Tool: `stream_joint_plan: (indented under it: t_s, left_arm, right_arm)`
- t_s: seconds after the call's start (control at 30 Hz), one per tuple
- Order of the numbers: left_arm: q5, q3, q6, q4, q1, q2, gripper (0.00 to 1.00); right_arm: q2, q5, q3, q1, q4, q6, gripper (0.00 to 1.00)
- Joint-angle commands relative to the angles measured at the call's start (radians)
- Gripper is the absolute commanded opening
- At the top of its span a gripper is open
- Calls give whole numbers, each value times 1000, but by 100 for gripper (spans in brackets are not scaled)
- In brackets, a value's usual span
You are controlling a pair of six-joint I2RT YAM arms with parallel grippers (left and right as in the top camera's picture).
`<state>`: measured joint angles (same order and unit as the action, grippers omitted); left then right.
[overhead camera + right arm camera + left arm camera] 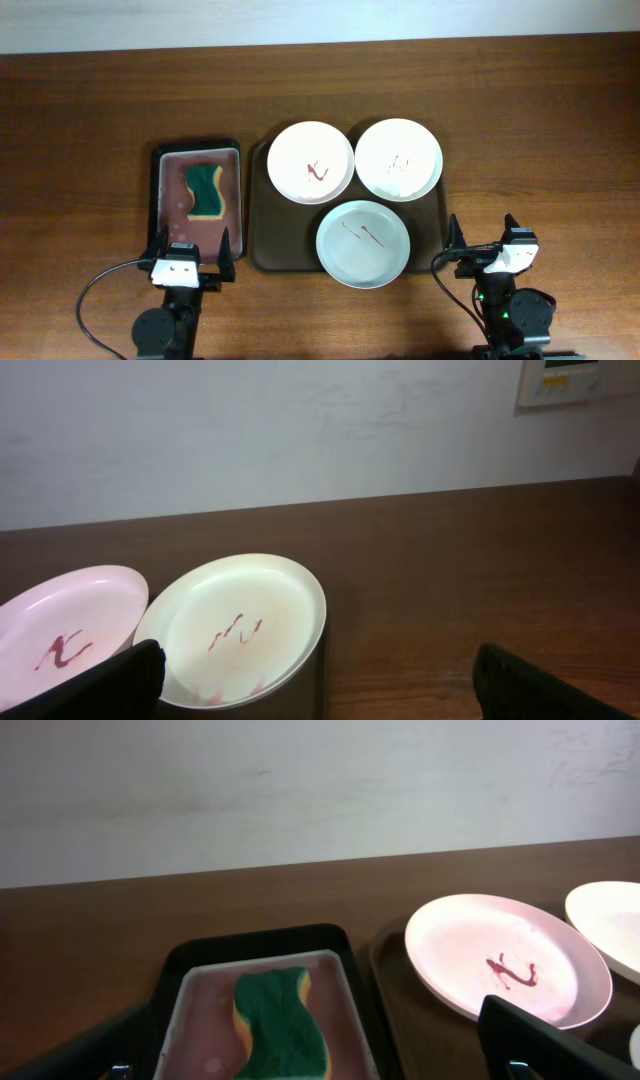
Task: Clean dirty plates on tray and stack at the side
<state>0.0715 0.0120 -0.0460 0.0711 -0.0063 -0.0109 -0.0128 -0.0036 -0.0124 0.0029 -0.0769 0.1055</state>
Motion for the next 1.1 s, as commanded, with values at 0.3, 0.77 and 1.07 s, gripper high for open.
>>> stream_joint_plan:
  t_s: [0.3, 0.77, 1.07]
  left_arm:
    - [0, -3, -19, 5, -6, 4, 99]
    - [3, 5, -19, -13, -6, 4, 99]
    - [3, 98, -19, 71, -6, -51, 99]
  right_arm:
    - [9, 5, 7, 10, -4, 6, 99]
    - [9, 5, 7, 10, -2, 6, 99]
    - [-2, -41, -16, 10, -29, 7, 99]
